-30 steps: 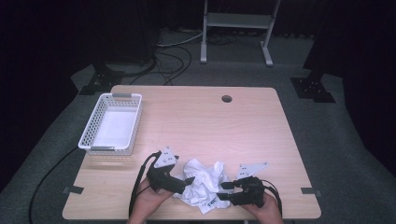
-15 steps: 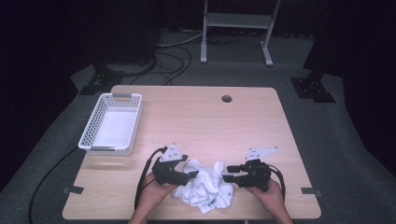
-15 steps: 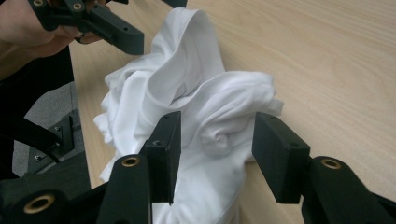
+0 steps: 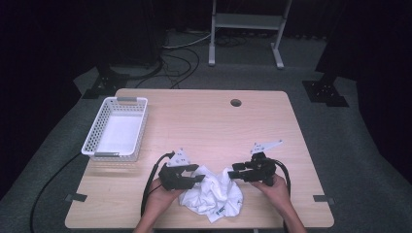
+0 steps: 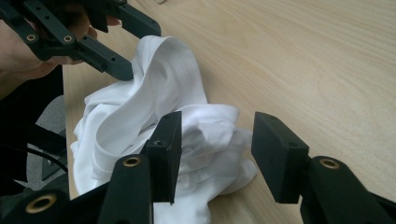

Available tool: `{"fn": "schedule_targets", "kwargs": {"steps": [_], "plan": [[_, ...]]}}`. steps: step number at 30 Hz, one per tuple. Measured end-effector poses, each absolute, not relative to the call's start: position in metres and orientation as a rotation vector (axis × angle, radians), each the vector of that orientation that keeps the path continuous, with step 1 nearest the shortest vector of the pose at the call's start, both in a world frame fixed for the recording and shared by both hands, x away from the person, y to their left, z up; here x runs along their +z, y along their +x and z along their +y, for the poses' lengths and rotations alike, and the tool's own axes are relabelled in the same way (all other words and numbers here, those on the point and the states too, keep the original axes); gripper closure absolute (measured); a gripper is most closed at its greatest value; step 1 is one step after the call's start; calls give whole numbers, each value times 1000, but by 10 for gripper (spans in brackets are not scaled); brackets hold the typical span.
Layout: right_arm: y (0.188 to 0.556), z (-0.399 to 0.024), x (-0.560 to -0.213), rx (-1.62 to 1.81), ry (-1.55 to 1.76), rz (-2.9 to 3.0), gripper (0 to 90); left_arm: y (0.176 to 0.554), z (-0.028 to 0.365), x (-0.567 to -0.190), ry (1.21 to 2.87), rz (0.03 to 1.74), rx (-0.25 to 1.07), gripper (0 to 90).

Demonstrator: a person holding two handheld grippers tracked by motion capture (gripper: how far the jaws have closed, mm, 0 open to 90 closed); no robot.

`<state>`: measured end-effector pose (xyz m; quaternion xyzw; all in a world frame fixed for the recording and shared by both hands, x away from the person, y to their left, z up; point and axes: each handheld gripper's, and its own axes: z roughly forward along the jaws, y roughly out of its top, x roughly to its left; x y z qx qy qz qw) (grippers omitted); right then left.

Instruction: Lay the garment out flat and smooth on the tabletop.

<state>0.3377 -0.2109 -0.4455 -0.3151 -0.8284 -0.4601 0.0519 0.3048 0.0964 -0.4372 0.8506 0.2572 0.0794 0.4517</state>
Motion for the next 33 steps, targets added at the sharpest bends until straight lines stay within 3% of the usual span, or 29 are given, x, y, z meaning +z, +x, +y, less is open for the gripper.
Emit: {"fn": "schedule_targets", "kwargs": {"steps": [5, 7, 9, 10, 20, 33], "plan": [[341, -208, -448, -1364, -947, -2520, 582, 306, 97, -439, 2109, 629, 183, 633], [342, -206, -450, -1342, -928, -2526, 655, 306, 98, -440, 2116, 621, 177, 731], [341, -205, -451, -1340, -922, -2533, 687, 306, 98, -441, 2124, 613, 171, 767], [340, -204, -451, -1341, -897, -2537, 751, 306, 98, -442, 2130, 604, 169, 838], [324, -204, -439, -1391, -834, -2581, 810, 299, 106, -431, 2092, 582, 186, 871], [289, -206, -382, -1497, -771, -2672, 824, 289, 129, -383, 1992, 524, 245, 873]]}}
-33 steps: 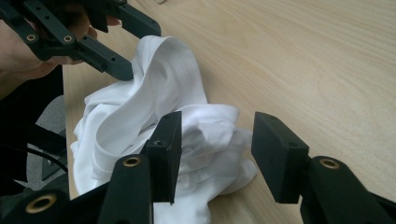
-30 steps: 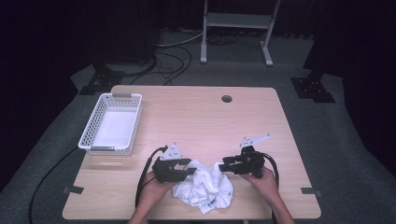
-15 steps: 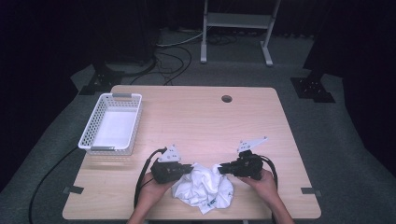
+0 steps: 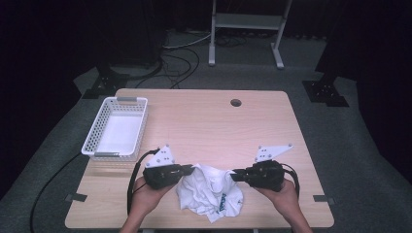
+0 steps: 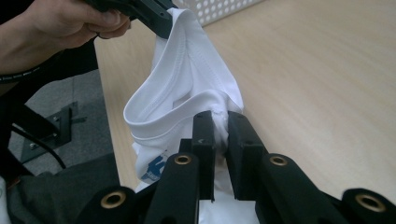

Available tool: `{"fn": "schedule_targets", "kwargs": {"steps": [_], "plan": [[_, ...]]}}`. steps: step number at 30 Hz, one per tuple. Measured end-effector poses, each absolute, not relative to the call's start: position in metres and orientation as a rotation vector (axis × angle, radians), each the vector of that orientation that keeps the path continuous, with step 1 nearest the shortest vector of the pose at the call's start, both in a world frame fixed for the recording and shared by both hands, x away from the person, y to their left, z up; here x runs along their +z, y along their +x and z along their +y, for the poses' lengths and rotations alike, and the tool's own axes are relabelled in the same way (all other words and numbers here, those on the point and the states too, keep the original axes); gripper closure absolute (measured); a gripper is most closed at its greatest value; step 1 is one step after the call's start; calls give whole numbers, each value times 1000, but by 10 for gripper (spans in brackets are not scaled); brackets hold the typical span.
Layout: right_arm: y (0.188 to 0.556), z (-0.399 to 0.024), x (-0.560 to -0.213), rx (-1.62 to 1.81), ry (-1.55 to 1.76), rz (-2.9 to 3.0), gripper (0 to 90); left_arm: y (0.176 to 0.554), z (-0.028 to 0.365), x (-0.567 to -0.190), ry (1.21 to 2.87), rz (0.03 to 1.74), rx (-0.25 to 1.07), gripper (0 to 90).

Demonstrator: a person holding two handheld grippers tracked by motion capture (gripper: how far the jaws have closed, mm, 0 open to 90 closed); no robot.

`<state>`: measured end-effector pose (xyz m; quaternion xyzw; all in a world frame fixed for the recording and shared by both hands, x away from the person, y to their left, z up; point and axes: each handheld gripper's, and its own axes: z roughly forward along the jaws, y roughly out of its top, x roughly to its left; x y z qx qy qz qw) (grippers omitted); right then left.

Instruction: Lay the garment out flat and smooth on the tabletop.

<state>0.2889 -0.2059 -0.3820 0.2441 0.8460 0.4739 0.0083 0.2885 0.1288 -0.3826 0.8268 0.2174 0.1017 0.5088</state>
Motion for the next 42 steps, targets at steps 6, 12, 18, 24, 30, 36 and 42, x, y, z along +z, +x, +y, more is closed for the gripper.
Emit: {"fn": "schedule_targets", "kwargs": {"steps": [6, 12, 18, 24, 30, 36, 42], "plan": [[327, -198, -330, 1332, 805, 2490, 836, 344, 125, -338, 1926, 611, 410, 878], [435, -179, -229, 1150, 1023, 2142, 592, 449, 106, -271, 1903, 800, 537, 567], [429, -174, -275, 1136, 965, 2297, 548, 438, 117, -323, 1941, 822, 411, 442], [417, -188, -347, 1221, 1095, 2461, 542, 415, 132, -373, 1941, 884, 296, 397], [398, -190, -381, 1271, 1136, 2526, 538, 392, 138, -392, 1917, 887, 241, 371], [382, -187, -401, 1313, 1150, 2574, 537, 371, 139, -408, 1918, 883, 186, 338], [366, -183, -418, 1309, 1129, 2627, 535, 351, 140, -424, 1932, 884, 145, 331]]}}
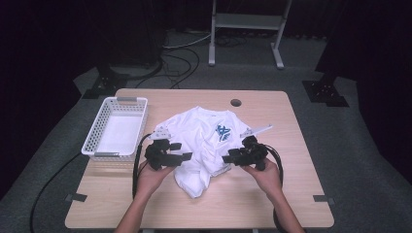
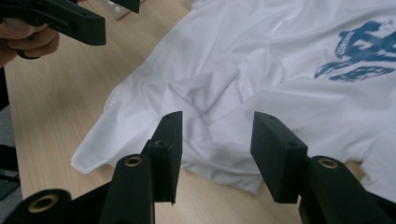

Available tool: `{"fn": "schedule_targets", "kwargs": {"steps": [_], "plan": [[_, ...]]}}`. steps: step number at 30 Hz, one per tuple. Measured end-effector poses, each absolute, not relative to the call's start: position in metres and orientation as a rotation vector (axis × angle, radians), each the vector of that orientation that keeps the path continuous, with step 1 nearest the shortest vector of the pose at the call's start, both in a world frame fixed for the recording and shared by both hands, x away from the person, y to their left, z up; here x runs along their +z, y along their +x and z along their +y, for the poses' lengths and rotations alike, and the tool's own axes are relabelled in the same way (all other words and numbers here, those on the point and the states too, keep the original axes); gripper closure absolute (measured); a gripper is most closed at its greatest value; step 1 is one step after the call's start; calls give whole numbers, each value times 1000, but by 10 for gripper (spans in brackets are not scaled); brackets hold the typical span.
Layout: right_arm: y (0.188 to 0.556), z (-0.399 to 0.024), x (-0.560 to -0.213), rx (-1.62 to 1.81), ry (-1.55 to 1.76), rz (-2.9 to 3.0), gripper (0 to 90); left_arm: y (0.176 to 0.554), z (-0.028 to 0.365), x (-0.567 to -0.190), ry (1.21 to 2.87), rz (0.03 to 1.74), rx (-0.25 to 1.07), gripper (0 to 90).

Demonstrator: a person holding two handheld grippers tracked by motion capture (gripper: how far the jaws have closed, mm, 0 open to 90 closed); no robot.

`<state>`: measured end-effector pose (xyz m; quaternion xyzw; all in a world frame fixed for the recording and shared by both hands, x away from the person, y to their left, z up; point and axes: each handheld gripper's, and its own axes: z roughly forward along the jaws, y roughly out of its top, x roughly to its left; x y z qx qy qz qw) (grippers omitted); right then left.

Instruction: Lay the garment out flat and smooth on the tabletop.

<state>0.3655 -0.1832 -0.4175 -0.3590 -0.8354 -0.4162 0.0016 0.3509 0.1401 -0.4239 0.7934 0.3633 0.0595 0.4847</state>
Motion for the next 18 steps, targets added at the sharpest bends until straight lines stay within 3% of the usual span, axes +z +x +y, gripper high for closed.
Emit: {"fn": "schedule_targets", "kwargs": {"steps": [18], "plan": [[348, -158, -445, -1313, -1029, -2622, 506, 316, 134, -461, 1999, 867, 23, 332]]}}
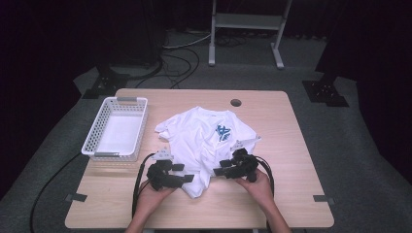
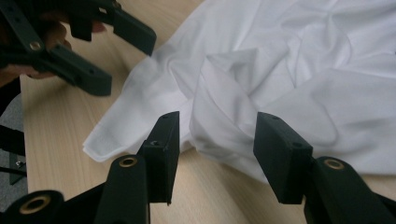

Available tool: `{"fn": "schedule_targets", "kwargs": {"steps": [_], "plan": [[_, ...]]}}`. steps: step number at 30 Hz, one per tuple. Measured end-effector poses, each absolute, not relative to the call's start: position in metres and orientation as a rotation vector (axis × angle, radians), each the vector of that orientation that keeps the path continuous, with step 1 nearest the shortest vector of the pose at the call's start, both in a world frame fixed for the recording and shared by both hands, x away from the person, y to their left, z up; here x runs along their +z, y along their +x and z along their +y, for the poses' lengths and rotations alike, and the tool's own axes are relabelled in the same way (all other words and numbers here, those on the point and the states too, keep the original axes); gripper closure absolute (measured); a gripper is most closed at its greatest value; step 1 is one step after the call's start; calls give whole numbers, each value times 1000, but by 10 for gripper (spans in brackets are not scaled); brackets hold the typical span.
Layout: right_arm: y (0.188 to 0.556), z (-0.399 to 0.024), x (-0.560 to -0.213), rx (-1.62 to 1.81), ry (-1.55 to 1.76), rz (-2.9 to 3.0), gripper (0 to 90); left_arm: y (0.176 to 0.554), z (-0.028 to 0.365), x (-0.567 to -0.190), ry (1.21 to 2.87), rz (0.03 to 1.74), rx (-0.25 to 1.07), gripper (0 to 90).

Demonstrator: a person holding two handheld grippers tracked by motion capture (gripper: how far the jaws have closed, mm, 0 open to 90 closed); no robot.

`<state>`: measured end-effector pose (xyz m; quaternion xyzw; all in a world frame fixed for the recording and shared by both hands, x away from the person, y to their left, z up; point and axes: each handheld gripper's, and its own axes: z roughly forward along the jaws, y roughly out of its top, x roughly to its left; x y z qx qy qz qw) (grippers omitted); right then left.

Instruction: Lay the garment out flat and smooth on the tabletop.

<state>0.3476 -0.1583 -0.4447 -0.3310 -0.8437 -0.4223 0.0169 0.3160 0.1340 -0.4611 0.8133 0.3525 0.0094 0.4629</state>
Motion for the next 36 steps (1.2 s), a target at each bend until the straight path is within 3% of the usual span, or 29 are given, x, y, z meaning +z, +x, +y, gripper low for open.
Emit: {"fn": "schedule_targets", "kwargs": {"steps": [7, 13, 16, 36], "plan": [[353, -138, -443, -1287, -986, -2687, 542, 311, 128, -467, 2024, 833, -15, 336], [356, -133, -450, -1197, -969, -2716, 798, 308, 123, -475, 2079, 806, -49, 359], [352, -141, -449, -1188, -944, -2703, 858, 307, 124, -477, 2089, 809, -61, 363], [328, -233, -459, -1146, -1023, -2623, 869, 303, 151, -472, 2144, 836, -50, 361]]}}
